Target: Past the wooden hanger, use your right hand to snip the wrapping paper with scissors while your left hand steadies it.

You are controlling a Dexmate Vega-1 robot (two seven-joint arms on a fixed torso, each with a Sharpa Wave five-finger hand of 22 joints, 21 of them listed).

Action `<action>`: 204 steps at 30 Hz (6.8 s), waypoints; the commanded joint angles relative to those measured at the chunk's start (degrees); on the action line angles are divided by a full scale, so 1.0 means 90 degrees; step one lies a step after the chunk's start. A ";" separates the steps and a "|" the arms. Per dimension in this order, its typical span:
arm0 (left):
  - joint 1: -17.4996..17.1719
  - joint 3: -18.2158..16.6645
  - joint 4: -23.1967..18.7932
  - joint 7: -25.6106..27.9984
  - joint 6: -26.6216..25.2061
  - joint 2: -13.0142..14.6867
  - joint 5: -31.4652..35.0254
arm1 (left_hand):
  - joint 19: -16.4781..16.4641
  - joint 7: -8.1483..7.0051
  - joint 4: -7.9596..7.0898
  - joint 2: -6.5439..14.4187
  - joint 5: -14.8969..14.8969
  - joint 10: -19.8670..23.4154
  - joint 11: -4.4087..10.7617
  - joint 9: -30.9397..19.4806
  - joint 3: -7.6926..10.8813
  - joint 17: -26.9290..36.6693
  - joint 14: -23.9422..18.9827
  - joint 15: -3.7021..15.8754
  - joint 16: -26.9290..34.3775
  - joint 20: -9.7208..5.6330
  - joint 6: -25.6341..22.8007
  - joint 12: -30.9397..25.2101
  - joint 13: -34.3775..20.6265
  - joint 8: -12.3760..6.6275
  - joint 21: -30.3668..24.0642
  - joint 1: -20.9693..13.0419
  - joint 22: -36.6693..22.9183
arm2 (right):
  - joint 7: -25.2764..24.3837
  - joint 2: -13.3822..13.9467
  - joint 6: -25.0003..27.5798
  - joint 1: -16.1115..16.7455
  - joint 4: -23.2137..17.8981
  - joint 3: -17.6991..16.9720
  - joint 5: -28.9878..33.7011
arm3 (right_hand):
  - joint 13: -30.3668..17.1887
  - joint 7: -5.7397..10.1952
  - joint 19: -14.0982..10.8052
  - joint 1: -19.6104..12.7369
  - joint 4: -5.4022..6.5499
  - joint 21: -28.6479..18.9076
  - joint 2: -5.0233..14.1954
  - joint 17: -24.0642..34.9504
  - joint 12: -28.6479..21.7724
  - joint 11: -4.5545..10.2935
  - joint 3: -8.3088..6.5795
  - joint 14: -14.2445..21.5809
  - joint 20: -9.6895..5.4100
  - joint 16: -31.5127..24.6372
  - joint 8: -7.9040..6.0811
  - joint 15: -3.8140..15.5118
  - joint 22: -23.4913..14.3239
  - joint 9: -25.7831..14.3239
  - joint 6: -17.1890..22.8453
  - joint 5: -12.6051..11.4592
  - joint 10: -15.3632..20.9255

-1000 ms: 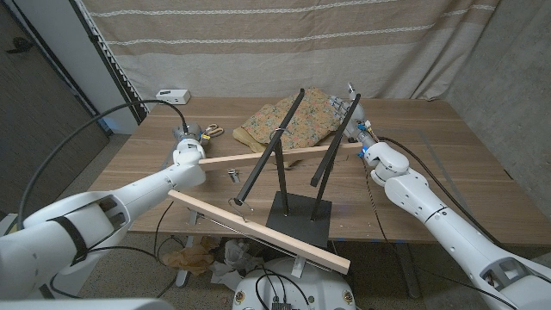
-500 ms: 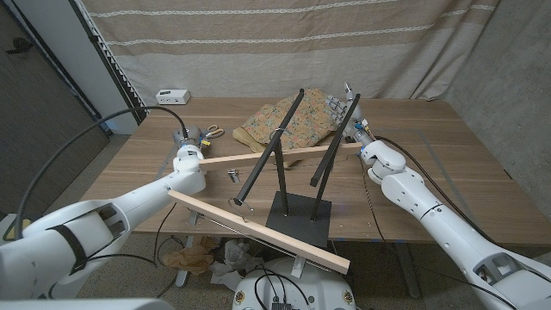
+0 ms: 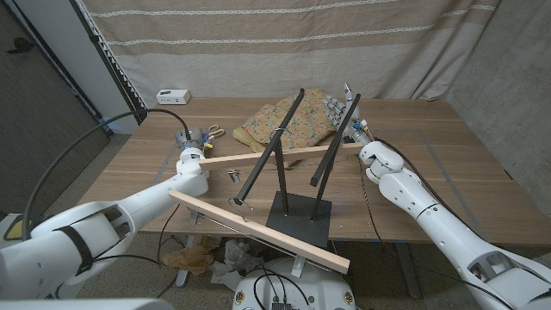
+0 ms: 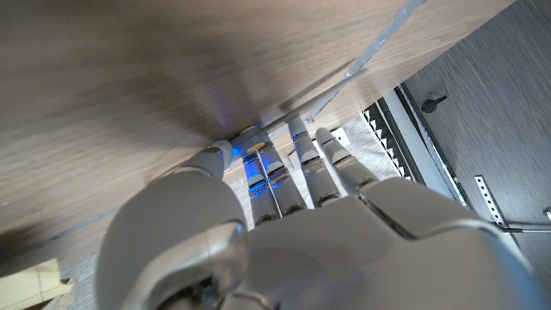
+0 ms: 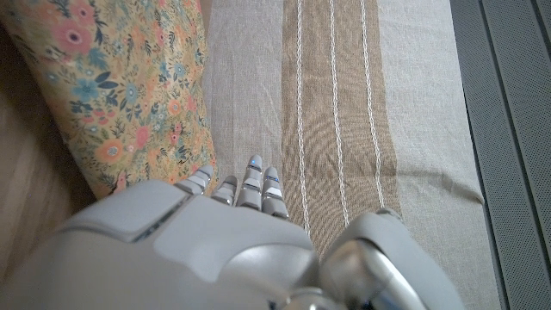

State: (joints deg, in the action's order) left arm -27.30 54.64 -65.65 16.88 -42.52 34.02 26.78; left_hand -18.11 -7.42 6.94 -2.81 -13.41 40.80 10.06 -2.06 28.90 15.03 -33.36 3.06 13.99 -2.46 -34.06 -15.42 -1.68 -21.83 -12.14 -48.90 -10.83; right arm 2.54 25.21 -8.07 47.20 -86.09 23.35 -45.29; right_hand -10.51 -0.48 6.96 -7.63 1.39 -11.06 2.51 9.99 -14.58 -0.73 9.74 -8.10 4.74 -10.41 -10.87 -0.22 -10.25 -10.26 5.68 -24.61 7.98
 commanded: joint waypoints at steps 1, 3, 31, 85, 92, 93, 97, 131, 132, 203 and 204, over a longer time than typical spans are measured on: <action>-0.0381 -0.0164 -0.0046 0.0579 0.0234 -0.0066 -0.0605 | -0.0078 -0.0540 0.0251 -0.0544 0.0157 0.2278 0.0268 -0.2239 0.0406 0.0243 -0.0413 0.1081 0.0075 -0.0124 -0.2211 -0.1452 -0.3680 -0.1376 -0.0069 -0.0896 -0.0049 | 0.0244 -0.0123 -0.0056 -0.0010 0.0177 -0.0088 -0.0306 | -0.0039 0.0041 0.0041 -0.0021 -0.0003 -0.0016 0.0061 0.0027 0.0007 -0.0007 0.0038 -0.0025 0.0035 0.0019 0.0015 -0.0045 -0.0014 -0.0033 -0.0049 -0.0019 -0.0038; -0.0413 -0.0204 -0.0050 0.0697 0.0286 -0.0076 -0.0617 | -0.0084 -0.0522 0.0228 -0.0522 0.0235 0.2309 0.0263 -0.2534 0.0413 0.0370 -0.0555 0.1097 0.0061 -0.0128 -0.2264 -0.1662 -0.3956 -0.1704 -0.0077 -0.0980 -0.0064 | 0.0295 -0.0138 -0.0067 0.0002 0.0196 -0.0112 -0.0370 | -0.0039 0.0049 0.0045 -0.0022 -0.0002 -0.0015 0.0070 0.0027 0.0015 -0.0011 0.0036 -0.0029 0.0043 0.0019 0.0018 -0.0041 -0.0015 -0.0033 -0.0061 -0.0018 -0.0054; -0.1499 -0.1595 -0.1169 0.2264 0.1812 0.0206 -0.1502 | -0.0464 -0.0498 0.0313 -0.0394 0.0363 0.2506 0.0181 -0.3065 0.0994 0.1168 -0.1894 0.1178 0.0234 -0.0171 -0.2473 -0.2004 -0.4352 -0.2819 -0.0229 -0.1802 -0.0119 | 0.0279 -0.0038 -0.0088 0.0377 -0.0119 -0.0316 -0.0682 | -0.0042 0.0068 0.0033 -0.0018 0.0009 -0.0024 0.0118 0.0029 0.0038 -0.0019 0.0040 -0.0048 0.0089 0.0009 0.0020 -0.0052 -0.0015 -0.0035 -0.0129 0.0005 -0.0075; -0.2705 -0.3160 -0.2181 0.3776 0.4309 0.0078 -0.2092 | -0.1097 -0.0094 0.0165 -0.0494 0.0253 0.2147 0.0086 -0.2273 0.1098 0.0823 -0.5100 0.1174 0.0539 -0.0917 -0.2330 -0.1754 -0.4234 -0.3137 -0.0570 -0.1860 -0.0036 | 0.0354 0.0008 -0.0336 0.0562 -0.0327 -0.0419 -0.0751 | -0.0045 0.0061 -0.0013 -0.0030 0.0004 -0.0038 0.0142 0.0029 0.0055 -0.0020 0.0058 -0.0025 0.0066 -0.0008 -0.0003 -0.0056 -0.0014 -0.0035 -0.0141 0.0036 -0.0069; -0.2885 -0.3431 -0.2406 0.3575 0.4856 0.0045 -0.2409 | -0.1013 0.0060 0.0211 -0.0580 0.0086 0.2371 0.0160 -0.2422 0.1119 0.0667 -0.4960 0.1188 0.0269 -0.0885 -0.2048 -0.1547 -0.3837 -0.3240 -0.0455 -0.2013 -0.0004 | 0.0403 0.0009 -0.0379 0.0571 -0.0347 -0.0391 -0.0735 | -0.0045 0.0061 -0.0016 -0.0032 0.0004 -0.0038 0.0146 0.0028 0.0056 -0.0004 0.0060 -0.0013 0.0063 -0.0012 -0.0006 -0.0057 -0.0014 -0.0035 -0.0140 0.0041 -0.0065; -0.2906 -0.3462 -0.2441 0.3550 0.4900 0.0031 -0.2443 | -0.1010 0.0069 0.0208 -0.0585 0.0076 0.2386 0.0161 -0.2424 0.1109 0.0663 -0.4961 0.1188 0.0257 -0.0886 -0.2034 -0.1537 -0.3810 -0.3242 -0.0446 -0.2017 -0.0002 | 0.0406 0.0010 -0.0370 0.0560 -0.0342 -0.0376 -0.0724 | -0.0045 0.0062 -0.0018 -0.0032 0.0004 -0.0039 0.0147 0.0028 0.0056 -0.0008 0.0060 -0.0012 0.0060 -0.0012 -0.0007 -0.0062 -0.0014 -0.0035 -0.0139 0.0042 -0.0064; -0.2990 -0.3614 -0.2545 0.3377 0.5090 -0.0061 -0.2713 | -0.0975 0.0097 0.0209 -0.0610 0.0042 0.2437 0.0166 -0.2410 0.1081 0.0648 -0.4960 0.1190 0.0217 -0.0892 -0.2010 -0.1521 -0.3747 -0.3241 -0.0408 -0.2040 0.0007 | 0.0304 0.0067 -0.0348 0.0515 -0.0352 -0.0300 -0.0528 | -0.0045 0.0064 -0.0016 -0.0033 0.0004 -0.0038 0.0150 0.0028 0.0058 -0.0013 0.0061 -0.0013 0.0058 -0.0012 -0.0007 -0.0069 -0.0014 -0.0035 -0.0139 0.0045 -0.0065; -0.2829 -0.4247 -0.2370 0.1005 0.6520 -0.0531 -0.5114 | -0.1236 0.0171 0.0210 -0.0655 -0.0057 0.2530 0.0133 -0.2410 0.1023 0.0671 -0.4968 0.1197 0.0167 -0.0650 -0.2282 -0.1486 -0.3641 -0.3371 -0.0446 -0.2116 0.0022 | 0.0533 -0.0086 -0.0412 0.0137 0.0141 -0.0038 -0.0238 | -0.0046 0.0063 0.0008 -0.0053 0.0000 -0.0026 0.0183 0.0028 0.0076 -0.0022 0.0058 -0.0045 0.0063 -0.0001 -0.0012 -0.0083 -0.0014 -0.0035 -0.0149 0.0066 -0.0082; -0.2809 -0.4246 -0.2341 0.0916 0.6553 -0.0534 -0.5179 | -0.1241 0.0164 0.0210 -0.0657 -0.0060 0.2536 0.0131 -0.2411 0.1020 0.0674 -0.4972 0.1198 0.0169 -0.0653 -0.2294 -0.1483 -0.3633 -0.3376 -0.0445 -0.2119 0.0024 | 0.0563 -0.0088 -0.0444 0.0126 0.0165 -0.0030 -0.0216 | -0.0046 0.0059 0.0008 -0.0053 -0.0001 -0.0026 0.0183 0.0028 0.0076 -0.0023 0.0058 -0.0043 0.0063 -0.0002 -0.0013 -0.0085 -0.0014 -0.0035 -0.0148 0.0067 -0.0081; -0.1343 -0.3580 -0.2108 -0.0766 0.5554 -0.0084 -0.5672 | -0.1468 0.0269 0.0151 -0.0683 -0.0415 0.2724 0.0113 -0.2615 0.0686 0.0927 -0.4942 0.1186 0.0331 -0.0465 -0.2240 -0.1416 -0.3070 -0.3457 -0.0514 -0.2226 0.0021 | -0.0278 0.0934 -0.0365 0.0620 -0.0953 -0.0362 0.0617 | -0.0052 0.0016 0.0056 -0.0394 -0.0192 -0.0014 0.0199 0.0026 0.0113 -0.0150 -0.0016 -0.0111 0.0066 0.0004 -0.0022 -0.0183 -0.0013 -0.0035 -0.0291 0.0095 -0.0132; -0.1332 -0.3561 -0.2133 -0.0741 0.5526 -0.0056 -0.5604 | -0.1456 0.0271 0.0152 -0.0685 -0.0416 0.2728 0.0115 -0.2616 0.0684 0.0926 -0.4939 0.1186 0.0324 -0.0473 -0.2256 -0.1417 -0.3070 -0.3465 -0.0504 -0.2229 0.0023 | -0.0308 0.0945 -0.0363 0.0633 -0.0981 -0.0373 0.0630 | -0.0052 0.0015 0.0056 -0.0397 -0.0194 -0.0014 0.0199 0.0026 0.0113 -0.0147 -0.0016 -0.0111 0.0067 0.0004 -0.0023 -0.0183 -0.0013 -0.0035 -0.0291 0.0095 -0.0133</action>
State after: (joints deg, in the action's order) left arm -40.87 21.09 -83.98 9.72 8.63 32.21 -26.74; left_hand -30.74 -4.50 8.68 -10.14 -16.76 62.69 8.90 -22.68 34.95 23.24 -73.83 9.84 17.07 -2.80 -51.41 -28.12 -29.15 -52.96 -16.79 -68.24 -10.66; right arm 1.33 31.88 -11.43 51.68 -92.87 21.32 -40.30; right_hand -10.77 -0.20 6.95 -10.52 0.02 -11.06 4.15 9.99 -13.48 -1.55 9.33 -8.80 5.33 -10.41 -10.78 -1.55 -10.25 -10.26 3.35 -23.94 6.75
